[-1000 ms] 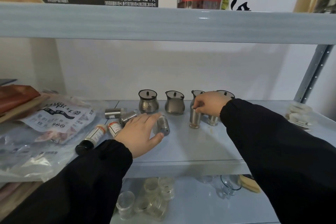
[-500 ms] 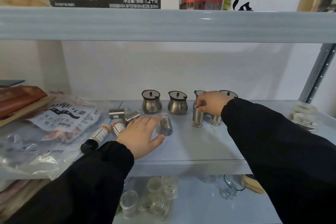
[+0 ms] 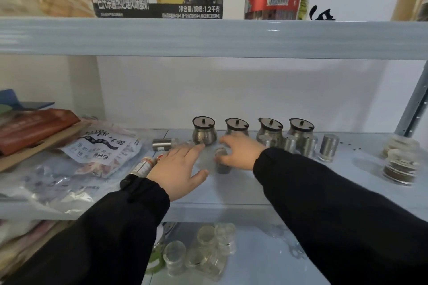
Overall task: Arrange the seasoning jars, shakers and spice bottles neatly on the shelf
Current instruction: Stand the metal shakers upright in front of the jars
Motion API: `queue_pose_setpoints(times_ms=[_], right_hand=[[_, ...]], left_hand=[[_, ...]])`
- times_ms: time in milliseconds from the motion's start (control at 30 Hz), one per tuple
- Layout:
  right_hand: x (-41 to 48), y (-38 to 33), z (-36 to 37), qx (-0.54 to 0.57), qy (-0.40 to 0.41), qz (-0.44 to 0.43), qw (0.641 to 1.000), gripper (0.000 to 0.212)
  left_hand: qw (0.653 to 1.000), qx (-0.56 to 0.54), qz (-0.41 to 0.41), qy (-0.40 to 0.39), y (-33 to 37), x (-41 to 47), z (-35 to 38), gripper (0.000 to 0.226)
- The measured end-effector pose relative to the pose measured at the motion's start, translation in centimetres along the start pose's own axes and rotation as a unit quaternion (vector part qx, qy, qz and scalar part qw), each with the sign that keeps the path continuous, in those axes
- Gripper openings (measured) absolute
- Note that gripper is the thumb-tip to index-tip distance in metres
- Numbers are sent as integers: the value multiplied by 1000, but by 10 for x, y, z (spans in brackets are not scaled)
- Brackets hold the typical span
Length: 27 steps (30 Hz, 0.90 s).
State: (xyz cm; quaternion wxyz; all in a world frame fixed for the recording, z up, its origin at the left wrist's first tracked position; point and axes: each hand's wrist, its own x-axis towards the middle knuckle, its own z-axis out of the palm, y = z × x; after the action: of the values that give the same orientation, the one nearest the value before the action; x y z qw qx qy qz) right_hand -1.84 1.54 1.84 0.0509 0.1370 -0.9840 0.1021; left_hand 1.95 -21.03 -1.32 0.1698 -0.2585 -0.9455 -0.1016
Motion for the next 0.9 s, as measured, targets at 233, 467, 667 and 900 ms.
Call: queue_pose_setpoints(times_ms=[233, 467, 667, 900], right_hand=[[3, 0, 39, 64, 18, 61, 996, 36], [-2, 6, 14, 104, -18, 35, 994, 42], [-13, 11, -24, 15, -29, 0, 999, 41], [-18, 21, -40, -16, -49, -23, 998, 43]], left_hand=[[1000, 3, 1, -5, -7, -19, -5, 68], [1000, 1, 7, -10, -7, -20, -3, 68], [1000, -19, 9, -17, -6, -17, 2, 72], [999, -26, 7, -25, -4, -13, 7, 70]])
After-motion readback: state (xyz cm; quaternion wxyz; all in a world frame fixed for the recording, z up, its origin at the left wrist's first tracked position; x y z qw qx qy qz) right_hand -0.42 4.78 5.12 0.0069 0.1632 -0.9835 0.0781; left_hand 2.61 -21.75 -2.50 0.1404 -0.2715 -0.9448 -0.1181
